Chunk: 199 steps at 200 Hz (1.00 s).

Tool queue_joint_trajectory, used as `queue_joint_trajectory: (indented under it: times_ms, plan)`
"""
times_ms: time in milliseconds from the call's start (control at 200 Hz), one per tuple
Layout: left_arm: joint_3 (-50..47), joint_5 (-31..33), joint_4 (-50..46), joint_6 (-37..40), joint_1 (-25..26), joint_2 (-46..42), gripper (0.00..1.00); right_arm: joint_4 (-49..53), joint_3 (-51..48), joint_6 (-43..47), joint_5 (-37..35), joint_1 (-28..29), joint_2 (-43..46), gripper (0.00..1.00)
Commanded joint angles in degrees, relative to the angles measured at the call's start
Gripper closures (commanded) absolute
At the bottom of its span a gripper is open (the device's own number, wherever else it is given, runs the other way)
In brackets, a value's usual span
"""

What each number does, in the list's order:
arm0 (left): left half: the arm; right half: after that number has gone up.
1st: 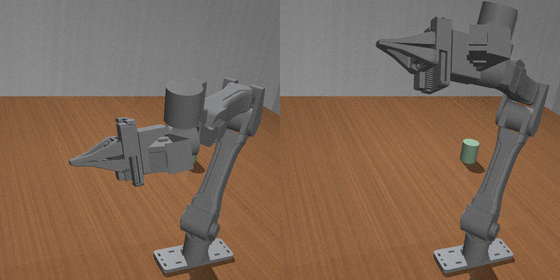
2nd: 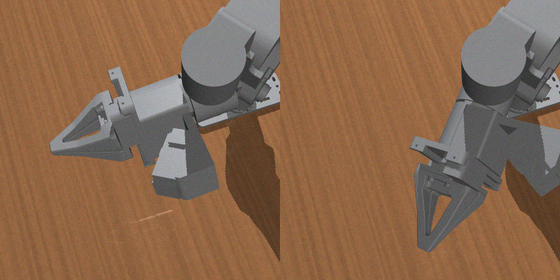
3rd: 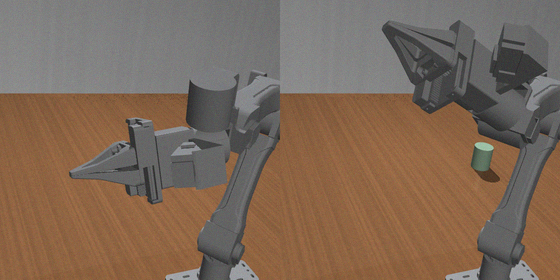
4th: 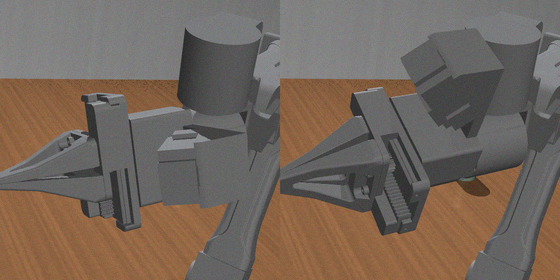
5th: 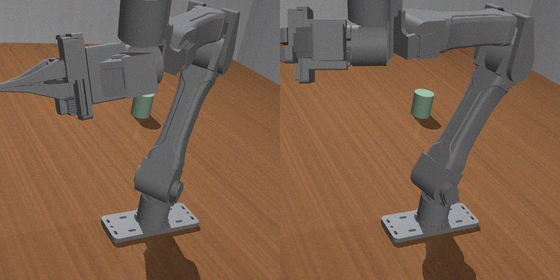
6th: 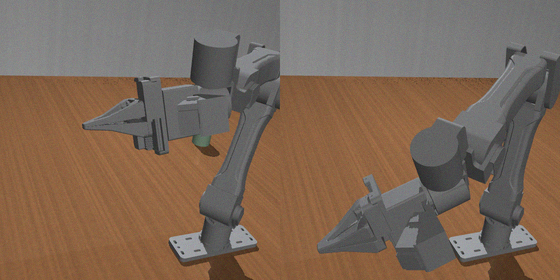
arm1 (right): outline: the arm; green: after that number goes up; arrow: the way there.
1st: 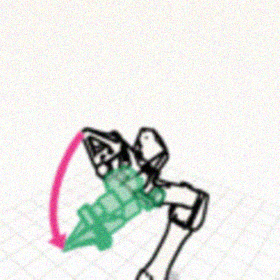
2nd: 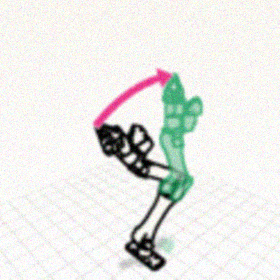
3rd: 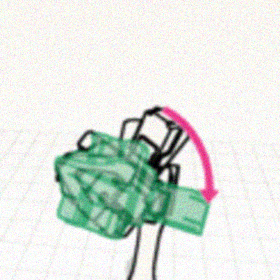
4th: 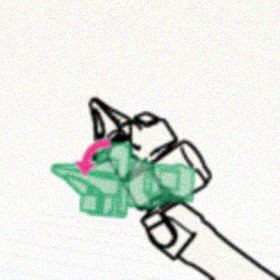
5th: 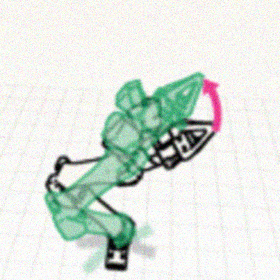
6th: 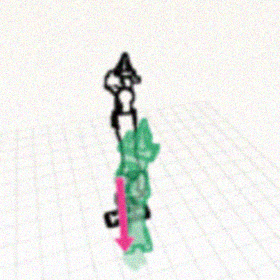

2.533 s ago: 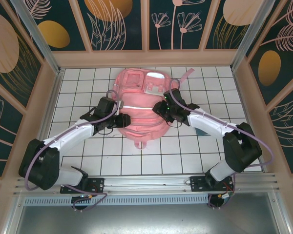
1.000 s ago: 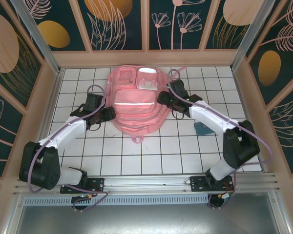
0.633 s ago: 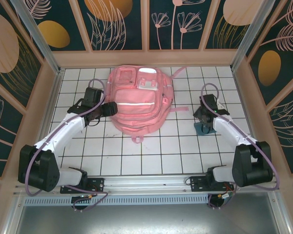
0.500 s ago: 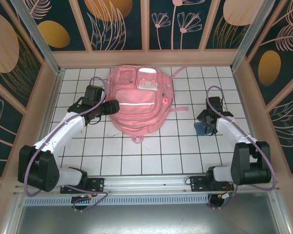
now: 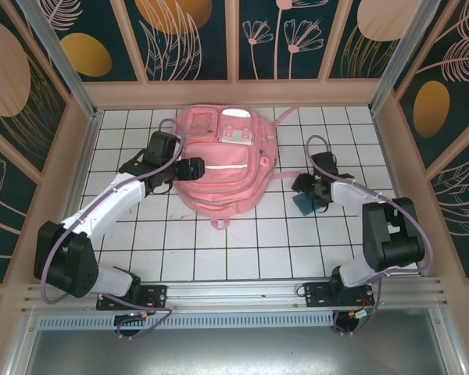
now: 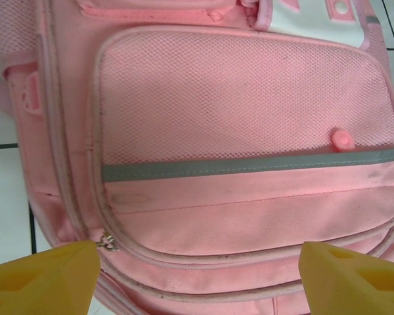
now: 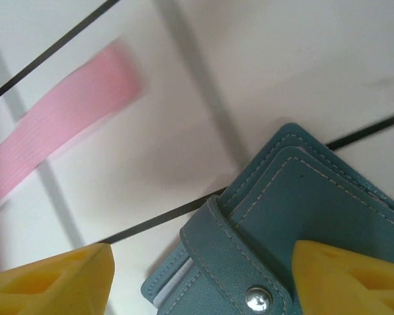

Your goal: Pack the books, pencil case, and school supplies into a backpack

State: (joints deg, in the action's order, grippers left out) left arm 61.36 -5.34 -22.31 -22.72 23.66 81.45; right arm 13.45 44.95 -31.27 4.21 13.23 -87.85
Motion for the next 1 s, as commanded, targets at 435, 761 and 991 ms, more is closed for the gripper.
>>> queue_joint_trajectory:
  times_ms: [435,761,991]
  plan:
    - [7.8,-4.1,-0.9,2.5,3.4,5.1,0.19,11.3,-3.7,-15.1,-7.3,4.3,14.5,0.47]
    - [8.9,-2.2,-2.5,2.6,4.3,5.9,0.15,1.6,-10.2,-20.1,2.2,-0.1,11.6,0.56]
    - [9.0,-2.0,-3.2,2.9,4.3,6.5,0.12,-2.8,-10.6,-19.2,4.8,-1.4,8.0,0.61]
